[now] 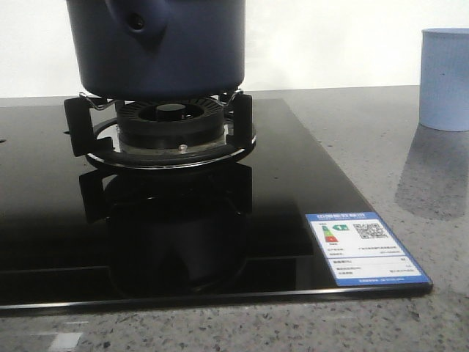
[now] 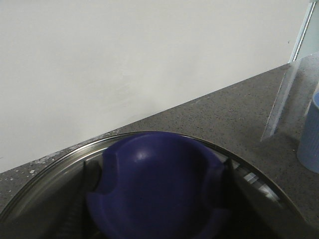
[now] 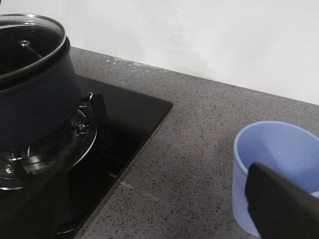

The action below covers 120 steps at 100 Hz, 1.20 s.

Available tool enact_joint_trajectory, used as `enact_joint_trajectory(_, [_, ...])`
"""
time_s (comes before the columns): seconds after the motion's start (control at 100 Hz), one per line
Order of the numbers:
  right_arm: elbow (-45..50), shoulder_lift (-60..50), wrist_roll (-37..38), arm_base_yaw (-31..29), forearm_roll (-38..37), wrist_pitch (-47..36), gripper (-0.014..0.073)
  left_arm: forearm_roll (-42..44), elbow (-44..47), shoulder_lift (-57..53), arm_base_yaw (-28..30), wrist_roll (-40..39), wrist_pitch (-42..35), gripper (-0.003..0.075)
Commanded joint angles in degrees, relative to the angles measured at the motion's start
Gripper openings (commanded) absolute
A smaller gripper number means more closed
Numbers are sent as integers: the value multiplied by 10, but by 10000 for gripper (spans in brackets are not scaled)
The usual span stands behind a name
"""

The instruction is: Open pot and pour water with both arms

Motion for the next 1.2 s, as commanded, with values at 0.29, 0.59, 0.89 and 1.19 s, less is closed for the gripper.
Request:
enact_joint_trajectory(0.29, [-14, -12, 1, -2, 23, 2, 651, -4, -25, -10, -4, -1, -36, 391])
enact_joint_trajectory(0.59, [-14, -12, 1, -2, 23, 2, 651, -4, -25, -35, -4, -1, -25, 500])
enact_joint_trajectory(0.89, [-14, -12, 1, -1, 94, -7, 591, 28, -25, -135, 9, -1, -24, 429])
enact_joint_trajectory(1.19, [-15, -12, 2, -1, 216, -34, -81, 43, -25, -232, 114, -1, 0, -20])
